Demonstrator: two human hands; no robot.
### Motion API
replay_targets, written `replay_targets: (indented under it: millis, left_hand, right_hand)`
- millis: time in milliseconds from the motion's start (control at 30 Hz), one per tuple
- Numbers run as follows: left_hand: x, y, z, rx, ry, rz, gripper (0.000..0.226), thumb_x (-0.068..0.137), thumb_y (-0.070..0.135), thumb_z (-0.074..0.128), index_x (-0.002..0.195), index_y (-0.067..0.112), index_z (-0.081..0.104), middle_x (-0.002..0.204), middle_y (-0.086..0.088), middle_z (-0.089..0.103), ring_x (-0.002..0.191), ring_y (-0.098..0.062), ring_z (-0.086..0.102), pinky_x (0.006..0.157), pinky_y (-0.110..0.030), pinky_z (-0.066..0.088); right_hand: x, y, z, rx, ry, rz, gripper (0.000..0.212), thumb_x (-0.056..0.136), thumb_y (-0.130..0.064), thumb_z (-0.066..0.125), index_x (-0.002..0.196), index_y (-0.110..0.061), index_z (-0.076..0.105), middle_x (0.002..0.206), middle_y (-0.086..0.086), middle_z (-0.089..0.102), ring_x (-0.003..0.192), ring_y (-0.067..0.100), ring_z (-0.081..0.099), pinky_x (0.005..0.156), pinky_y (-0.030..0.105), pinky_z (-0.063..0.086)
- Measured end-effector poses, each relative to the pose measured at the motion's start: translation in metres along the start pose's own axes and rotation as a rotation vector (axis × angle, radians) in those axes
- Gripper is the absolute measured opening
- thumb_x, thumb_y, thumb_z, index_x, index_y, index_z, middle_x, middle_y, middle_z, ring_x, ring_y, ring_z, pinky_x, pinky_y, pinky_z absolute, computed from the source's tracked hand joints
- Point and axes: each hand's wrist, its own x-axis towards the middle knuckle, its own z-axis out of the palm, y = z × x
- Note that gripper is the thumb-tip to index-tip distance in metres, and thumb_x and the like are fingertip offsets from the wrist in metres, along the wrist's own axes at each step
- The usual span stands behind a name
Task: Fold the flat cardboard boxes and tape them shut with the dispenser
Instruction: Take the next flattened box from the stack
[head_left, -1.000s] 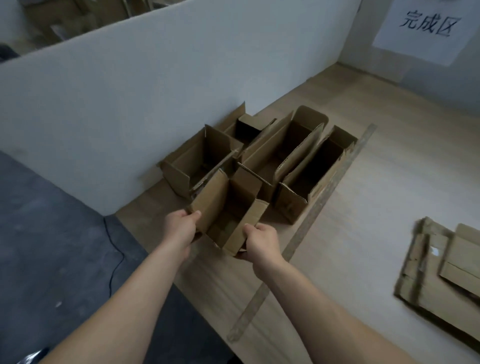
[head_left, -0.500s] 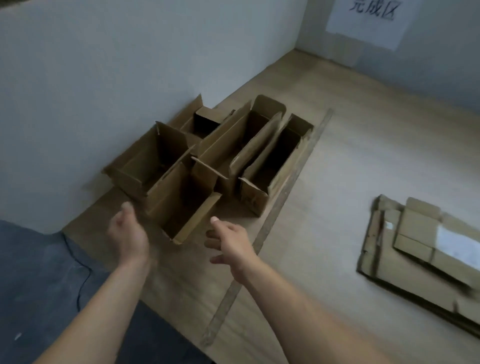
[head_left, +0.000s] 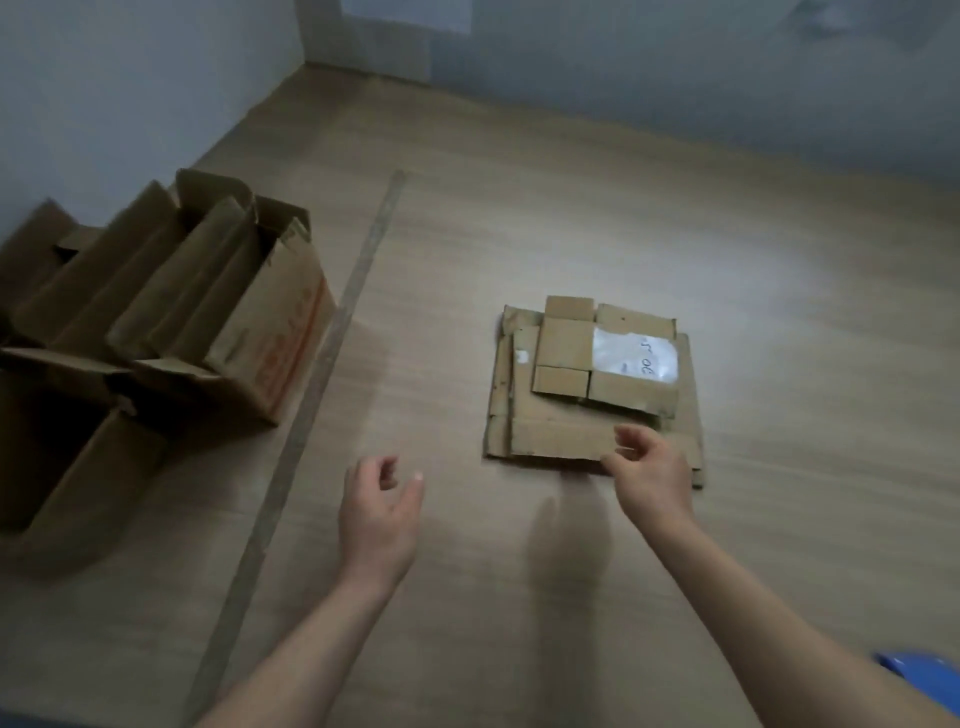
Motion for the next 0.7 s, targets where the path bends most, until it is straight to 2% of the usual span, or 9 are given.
replay_targets:
  millis: [133,267,400,533,700]
  left_hand:
    - [0.018,0.064,0.073,0.145,-0.137,0.186,0.039,0.088,0.020,0.071,0.122,0.008,0.059,0.115,-0.004,0.056,0.102,-0.017,0.056,0.089,-0.027,0.043]
    - [0.036,0.099,0.131,0.300,-0.236,0.246,0.057,0.090,0.027,0.068,0.140,0.009,0.047,0.138,-0.007,0.050,0.127,-0.021,0.047,0.107,-0.030,0.037]
    - [0.054,0.110,0.168,0.457,-0.332,0.256,0.074,0.089,0.027,0.070,0.150,0.010,0.034,0.159,-0.009,0.028,0.146,-0.023,0.026,0.120,-0.032,0.022]
    - [0.064,0.113,0.188,0.617,-0.374,0.217,0.083,0.088,0.029,0.072,0.155,0.016,0.023,0.165,-0.006,0.012,0.151,-0.023,0.014,0.122,-0.034,0.016]
    - [0.065,0.115,0.197,0.640,-0.339,0.201,0.086,0.084,0.028,0.076,0.154,0.019,0.028,0.162,-0.006,0.022,0.146,-0.029,0.022,0.119,-0.034,0.020]
  right_hand:
    - [0.042,0.023,-0.046,-0.053,0.043,0.004,0.049,0.084,-0.014,0.072,0.133,-0.018,0.065,0.125,0.003,0.070,0.112,0.019,0.064,0.098,0.032,0.048]
    - [0.080,0.032,-0.061,-0.140,-0.016,-0.025,0.067,0.083,-0.016,0.071,0.146,-0.023,0.051,0.143,0.004,0.055,0.129,0.022,0.054,0.104,0.033,0.043]
    - [0.105,0.032,-0.062,-0.205,-0.094,-0.092,0.080,0.081,-0.015,0.076,0.152,-0.024,0.040,0.148,0.005,0.046,0.136,0.023,0.046,0.105,0.033,0.040]
    - [0.121,0.034,-0.053,-0.248,-0.168,-0.108,0.089,0.079,-0.014,0.077,0.156,-0.024,0.032,0.150,0.004,0.043,0.137,0.023,0.045,0.105,0.033,0.041]
    - [0.126,0.032,-0.046,-0.222,-0.172,-0.131,0.089,0.080,-0.013,0.075,0.157,-0.024,0.032,0.152,0.002,0.044,0.139,0.022,0.043,0.107,0.031,0.039]
